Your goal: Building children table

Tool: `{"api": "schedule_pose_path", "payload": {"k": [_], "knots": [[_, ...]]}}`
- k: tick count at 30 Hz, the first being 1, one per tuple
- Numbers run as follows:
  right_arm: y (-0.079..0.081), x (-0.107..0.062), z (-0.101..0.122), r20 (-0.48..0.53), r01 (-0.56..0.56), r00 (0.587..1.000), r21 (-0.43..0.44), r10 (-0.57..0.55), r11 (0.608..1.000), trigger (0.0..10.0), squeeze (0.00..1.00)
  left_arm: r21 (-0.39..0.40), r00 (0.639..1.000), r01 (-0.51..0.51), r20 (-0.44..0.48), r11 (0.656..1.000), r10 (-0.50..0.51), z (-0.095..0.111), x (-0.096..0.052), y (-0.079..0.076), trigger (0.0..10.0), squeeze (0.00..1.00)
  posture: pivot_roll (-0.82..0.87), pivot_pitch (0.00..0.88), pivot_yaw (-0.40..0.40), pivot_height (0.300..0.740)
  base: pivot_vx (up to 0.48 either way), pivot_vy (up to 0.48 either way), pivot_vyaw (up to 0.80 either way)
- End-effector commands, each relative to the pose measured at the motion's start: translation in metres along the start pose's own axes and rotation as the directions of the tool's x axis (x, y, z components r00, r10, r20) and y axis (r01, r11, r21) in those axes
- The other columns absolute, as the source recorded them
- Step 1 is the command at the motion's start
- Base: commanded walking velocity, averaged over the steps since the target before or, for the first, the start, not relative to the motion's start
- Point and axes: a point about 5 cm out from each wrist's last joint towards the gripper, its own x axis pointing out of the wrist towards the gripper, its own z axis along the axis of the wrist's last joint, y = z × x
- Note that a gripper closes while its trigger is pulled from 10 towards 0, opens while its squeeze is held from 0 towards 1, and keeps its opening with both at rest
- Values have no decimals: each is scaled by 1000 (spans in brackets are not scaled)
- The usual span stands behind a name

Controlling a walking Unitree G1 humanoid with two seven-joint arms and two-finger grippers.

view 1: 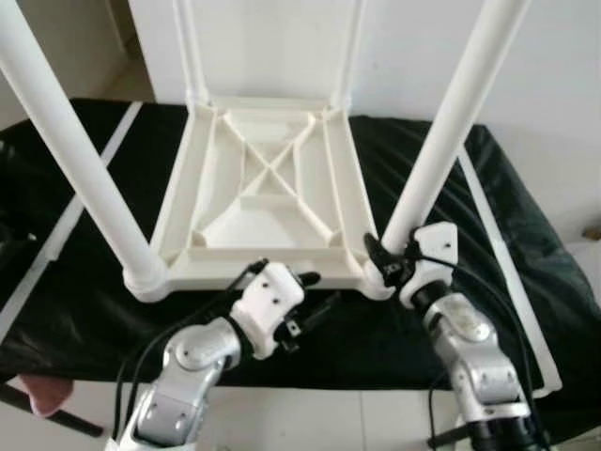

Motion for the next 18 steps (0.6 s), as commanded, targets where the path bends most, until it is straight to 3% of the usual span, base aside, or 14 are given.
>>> {"api": "schedule_pose_path", "payload": {"k": [1,8,14,15,16,18], "knots": [[-10,-7,-16,-88,166,982,-17,-167,986,10000,0,-1,991,-128,-27,992,128,-4,1,6,10000,0,-107,114,-30,740,0,0,0],[-2,-11,-22,-150,370,919,16,-364,929,10000,0,2,990,-140,-35,990,140,-4,1,9,10000,0,-90,105,-26,740,0,0,0],[5,-7,-23,-154,376,919,57,-364,925,10000,0,0,987,-158,-36,987,158,-5,0,10,10000,0,-76,92,-25,740,0,0,0],[6,-7,-22,-154,378,918,60,-365,924,10000,231,11,985,-171,-36,985,171,-5,0,11,10000,0,-78,84,-24,740,0,0,0],[7,-7,-22,-156,375,919,67,-362,924,10000,1000,18,983,-182,-34,983,182,-4,0,12,10000,0,-78,80,-26,740,0,0,0],[7,-6,-21,-149,370,922,69,-357,926,10000,1000,19,982,-186,-30,982,186,-4,1,13,10000,0,-77,76,-26,740,0,0,0]]}}
